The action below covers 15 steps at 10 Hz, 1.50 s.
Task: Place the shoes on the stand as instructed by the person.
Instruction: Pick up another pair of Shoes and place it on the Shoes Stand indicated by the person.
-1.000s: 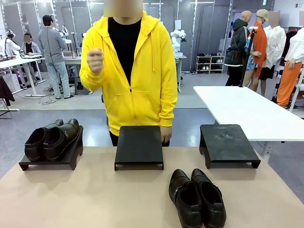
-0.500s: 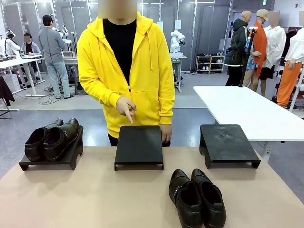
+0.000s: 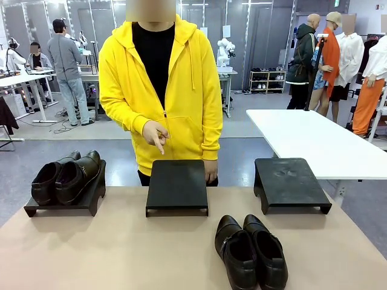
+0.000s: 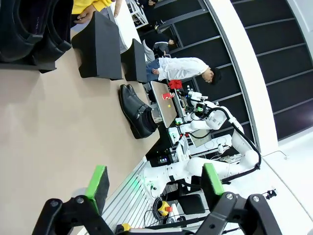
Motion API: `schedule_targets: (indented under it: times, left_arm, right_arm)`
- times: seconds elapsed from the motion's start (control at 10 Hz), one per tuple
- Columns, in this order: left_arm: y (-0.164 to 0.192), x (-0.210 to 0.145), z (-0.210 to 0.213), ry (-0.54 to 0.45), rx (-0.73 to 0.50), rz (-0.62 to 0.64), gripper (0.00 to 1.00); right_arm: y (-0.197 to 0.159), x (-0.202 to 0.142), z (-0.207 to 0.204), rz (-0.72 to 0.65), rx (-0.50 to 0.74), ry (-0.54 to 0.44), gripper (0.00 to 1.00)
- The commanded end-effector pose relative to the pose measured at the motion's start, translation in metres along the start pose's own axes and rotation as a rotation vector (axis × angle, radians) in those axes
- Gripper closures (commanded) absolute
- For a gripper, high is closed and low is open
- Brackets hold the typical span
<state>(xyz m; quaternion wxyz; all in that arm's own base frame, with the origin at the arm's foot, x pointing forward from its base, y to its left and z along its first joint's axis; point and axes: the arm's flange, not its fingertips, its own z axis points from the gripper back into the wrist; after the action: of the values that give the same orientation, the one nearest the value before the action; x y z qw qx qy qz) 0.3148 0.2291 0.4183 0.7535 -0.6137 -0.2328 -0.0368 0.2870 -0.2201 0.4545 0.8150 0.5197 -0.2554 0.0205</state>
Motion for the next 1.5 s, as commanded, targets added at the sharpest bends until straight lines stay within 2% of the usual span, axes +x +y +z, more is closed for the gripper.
schedule_targets:
  times: [0.0, 0.2, 0.5, 0.8, 1.0, 1.4]
  left_arm:
    - [-0.003, -0.001, -0.002, -0.017, 0.004, -0.022, 0.04]
    - [-0.003, -0.001, -0.002, -0.017, 0.004, -0.022, 0.04]
    - [-0.003, -0.001, -0.002, -0.017, 0.004, -0.022, 0.04]
    - [-0.003, -0.001, -0.002, -0.017, 0.004, -0.022, 0.04]
    - [-0.003, -0.001, -0.002, -0.017, 0.004, -0.022, 0.04]
    - [-0.003, -0.001, -0.002, -0.017, 0.004, -0.022, 0.04]
  right_arm:
    - [0.031, 0.005, -0.011, 0.065, -0.051, 0.073, 0.00]
    - [0.084, 0.020, -0.049, 0.099, -0.150, 0.184, 0.00]
    - [0.151, 0.033, -0.129, 0.159, -0.266, 0.320, 0.00]
    - [0.187, 0.018, -0.210, 0.165, -0.474, 0.381, 0.00]
    - [0.192, -0.002, -0.262, 0.169, -0.625, 0.399, 0.00]
    - [0.151, -0.038, -0.338, 0.196, -0.792, 0.418, 0.00]
